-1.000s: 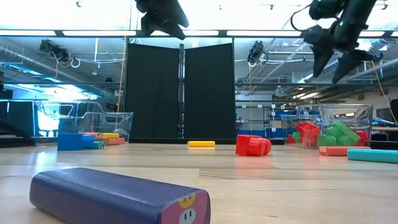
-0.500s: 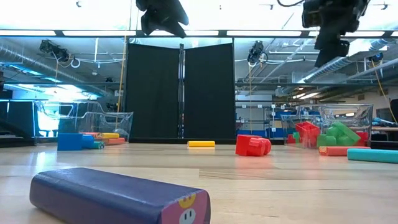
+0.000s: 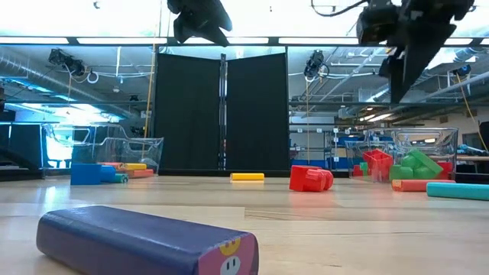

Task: Sort blocks by size
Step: Put the red 2 stud game piece into the top right transparent bin

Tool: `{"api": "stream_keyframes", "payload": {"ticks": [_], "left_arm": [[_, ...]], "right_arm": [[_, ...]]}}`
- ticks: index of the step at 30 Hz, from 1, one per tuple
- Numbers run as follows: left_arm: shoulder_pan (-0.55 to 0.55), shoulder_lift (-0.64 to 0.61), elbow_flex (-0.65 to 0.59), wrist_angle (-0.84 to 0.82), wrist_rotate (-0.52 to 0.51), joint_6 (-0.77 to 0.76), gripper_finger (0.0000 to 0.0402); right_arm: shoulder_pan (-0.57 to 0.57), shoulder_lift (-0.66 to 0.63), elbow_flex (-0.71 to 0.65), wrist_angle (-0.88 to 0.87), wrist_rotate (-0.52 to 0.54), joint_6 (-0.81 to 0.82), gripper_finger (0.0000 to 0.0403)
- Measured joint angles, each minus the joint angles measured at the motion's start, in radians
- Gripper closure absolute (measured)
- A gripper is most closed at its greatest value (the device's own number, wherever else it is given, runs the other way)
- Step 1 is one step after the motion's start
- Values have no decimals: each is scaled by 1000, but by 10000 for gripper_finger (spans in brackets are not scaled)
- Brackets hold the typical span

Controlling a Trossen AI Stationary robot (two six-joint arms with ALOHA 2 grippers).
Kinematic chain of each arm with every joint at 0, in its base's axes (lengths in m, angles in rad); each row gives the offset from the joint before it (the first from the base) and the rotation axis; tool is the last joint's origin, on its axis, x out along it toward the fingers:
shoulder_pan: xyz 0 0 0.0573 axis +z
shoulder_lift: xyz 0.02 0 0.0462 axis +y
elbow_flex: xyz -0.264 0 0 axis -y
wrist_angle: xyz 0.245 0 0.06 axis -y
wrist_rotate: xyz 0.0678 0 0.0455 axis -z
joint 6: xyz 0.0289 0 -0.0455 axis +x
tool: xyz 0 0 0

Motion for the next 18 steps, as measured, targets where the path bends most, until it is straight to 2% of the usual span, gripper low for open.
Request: {"api": "stream_keyframes", "payload": {"ticks": [4,9,14,18], "left_arm": [[0,0,0,-1,0,0,198],[-6,0,0,-19,0,0,198],[-22,0,0,-50,1,-57,198],[-62,0,0,-54,1,-101,198]], "right_arm": [[21,77,0,80,0,-33,116],[56,149,0,298,-5,-54,123],[119,219,0,529,-7,-197,127],[159,266,0,641,-8,-306,127]]}}
